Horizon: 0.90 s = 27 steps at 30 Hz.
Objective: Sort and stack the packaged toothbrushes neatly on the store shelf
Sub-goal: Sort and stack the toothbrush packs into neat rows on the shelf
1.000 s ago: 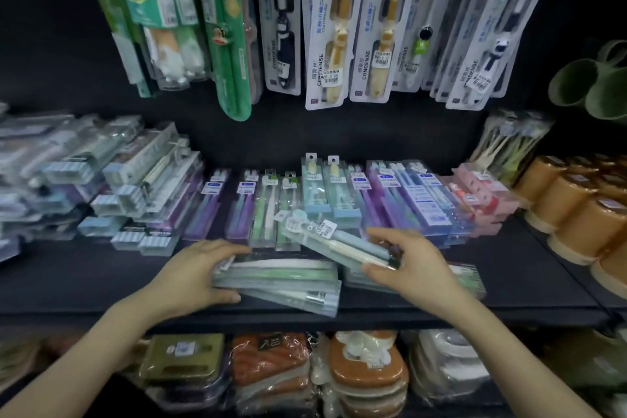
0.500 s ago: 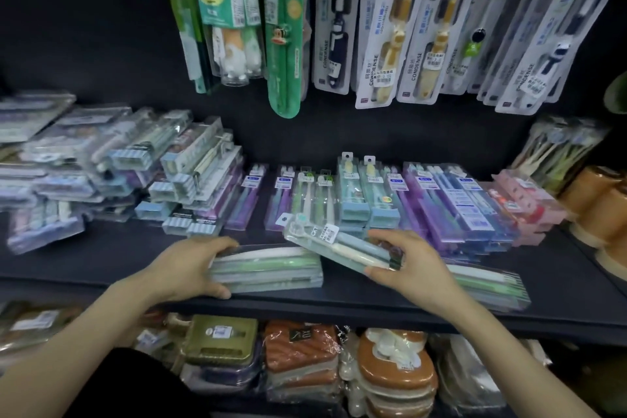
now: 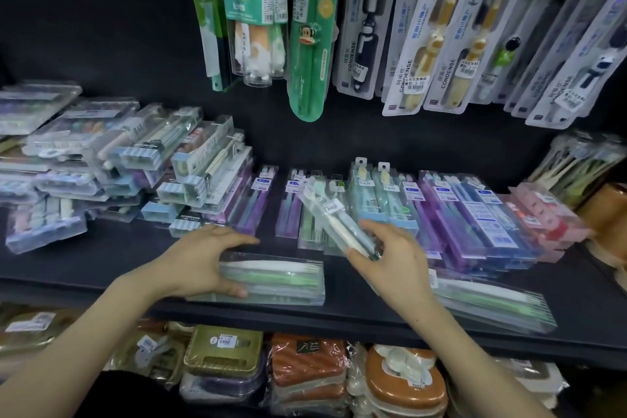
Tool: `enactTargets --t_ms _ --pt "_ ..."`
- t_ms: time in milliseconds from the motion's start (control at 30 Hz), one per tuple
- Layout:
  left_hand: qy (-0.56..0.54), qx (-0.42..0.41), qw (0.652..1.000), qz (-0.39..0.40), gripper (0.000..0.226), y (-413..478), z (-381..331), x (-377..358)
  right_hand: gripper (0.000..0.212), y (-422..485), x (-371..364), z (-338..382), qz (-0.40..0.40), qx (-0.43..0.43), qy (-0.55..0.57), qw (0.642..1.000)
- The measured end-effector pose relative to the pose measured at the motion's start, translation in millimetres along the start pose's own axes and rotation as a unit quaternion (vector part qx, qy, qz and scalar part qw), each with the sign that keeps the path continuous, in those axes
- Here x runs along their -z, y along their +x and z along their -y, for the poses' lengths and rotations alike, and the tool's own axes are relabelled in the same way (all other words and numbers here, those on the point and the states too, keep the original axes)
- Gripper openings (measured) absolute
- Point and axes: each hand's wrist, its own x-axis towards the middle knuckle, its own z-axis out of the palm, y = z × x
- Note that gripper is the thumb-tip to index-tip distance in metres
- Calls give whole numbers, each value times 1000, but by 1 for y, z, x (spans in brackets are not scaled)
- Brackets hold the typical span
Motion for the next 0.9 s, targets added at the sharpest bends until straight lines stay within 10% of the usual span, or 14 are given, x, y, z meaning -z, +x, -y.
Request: enactTargets --t_ms 667,900 --pt "-30 -97 984 146 61 39 7 2 38 86 -68 22 -55 7 -346 937" --pt "-20 -126 972 198 63 57 11 9 56 104 -51 6 89 37 -365 926"
